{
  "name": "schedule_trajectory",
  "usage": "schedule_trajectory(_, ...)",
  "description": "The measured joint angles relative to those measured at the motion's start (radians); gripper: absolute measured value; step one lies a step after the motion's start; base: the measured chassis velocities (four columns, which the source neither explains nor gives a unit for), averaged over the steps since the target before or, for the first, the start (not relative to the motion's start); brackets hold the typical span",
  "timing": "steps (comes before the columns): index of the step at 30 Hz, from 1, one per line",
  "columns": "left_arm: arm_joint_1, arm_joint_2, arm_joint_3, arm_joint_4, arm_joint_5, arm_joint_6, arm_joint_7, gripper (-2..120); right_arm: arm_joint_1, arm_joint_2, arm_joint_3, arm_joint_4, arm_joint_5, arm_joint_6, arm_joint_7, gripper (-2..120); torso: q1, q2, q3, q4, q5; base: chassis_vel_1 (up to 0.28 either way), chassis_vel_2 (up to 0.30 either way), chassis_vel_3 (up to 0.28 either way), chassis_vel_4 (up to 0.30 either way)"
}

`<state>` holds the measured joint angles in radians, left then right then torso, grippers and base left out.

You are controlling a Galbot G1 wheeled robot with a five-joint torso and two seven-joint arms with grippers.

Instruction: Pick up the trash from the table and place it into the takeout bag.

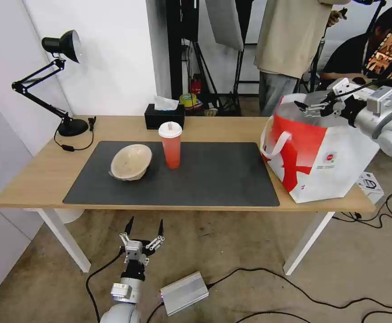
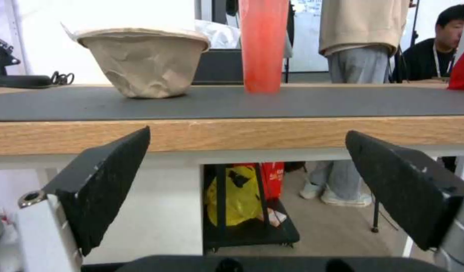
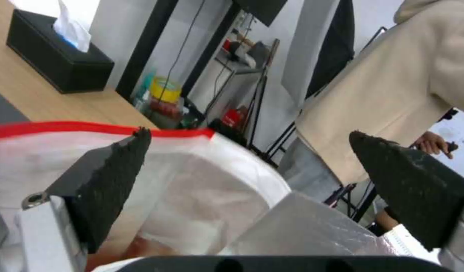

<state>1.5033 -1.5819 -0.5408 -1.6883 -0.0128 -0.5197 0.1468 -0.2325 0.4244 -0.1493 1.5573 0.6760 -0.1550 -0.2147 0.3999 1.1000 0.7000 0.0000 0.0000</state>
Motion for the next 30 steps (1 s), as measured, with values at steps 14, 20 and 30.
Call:
schedule_trajectory(14,0.008,0.005,-0.005,-0.015,-0.001,0.001,0.000,100,-0.073,-0.029,0.084,0.050,0.020,-0.016,0.011,100,0.000,0.000,0.000,0.0000,0.0000,0.000,0.000,0.000,0.000)
schedule_trajectory(20,0.017,0.008,-0.008,-0.028,-0.002,0.006,0.000,100,-0.100,-0.037,0.118,0.080,0.032,-0.017,0.016,100,0.000,0.000,0.000,-0.0001,0.0000,0.000,0.000,0.000,0.000)
schedule_trajectory(30,0.067,0.019,-0.025,-0.108,-0.003,0.031,-0.002,100,-0.236,-0.066,0.251,0.264,0.108,-0.017,0.105,100,0.000,0.000,0.000,0.0001,-0.0002,0.000,0.000,0.000,0.000)
